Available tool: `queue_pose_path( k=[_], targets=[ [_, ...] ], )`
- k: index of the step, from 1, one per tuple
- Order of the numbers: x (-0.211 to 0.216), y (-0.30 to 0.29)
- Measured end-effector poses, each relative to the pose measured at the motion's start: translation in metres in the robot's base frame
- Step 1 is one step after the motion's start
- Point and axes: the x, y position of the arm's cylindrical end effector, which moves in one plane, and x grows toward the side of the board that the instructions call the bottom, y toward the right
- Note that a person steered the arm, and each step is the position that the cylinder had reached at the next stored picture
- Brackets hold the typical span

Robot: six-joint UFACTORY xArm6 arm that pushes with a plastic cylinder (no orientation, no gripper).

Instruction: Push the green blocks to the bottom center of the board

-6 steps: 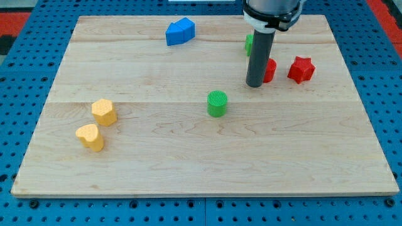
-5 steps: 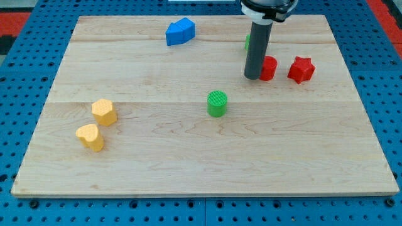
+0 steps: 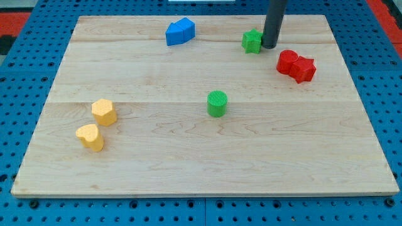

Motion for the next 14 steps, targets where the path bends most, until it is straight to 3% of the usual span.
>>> queue_pose_path(
  k=[6, 7, 10, 13, 14],
  targets=[
    [-0.017, -0.138],
    [0.002, -0.157],
    [0.138, -0.116],
    [0.225, -0.154],
    [0.232, -0.163]
  ],
)
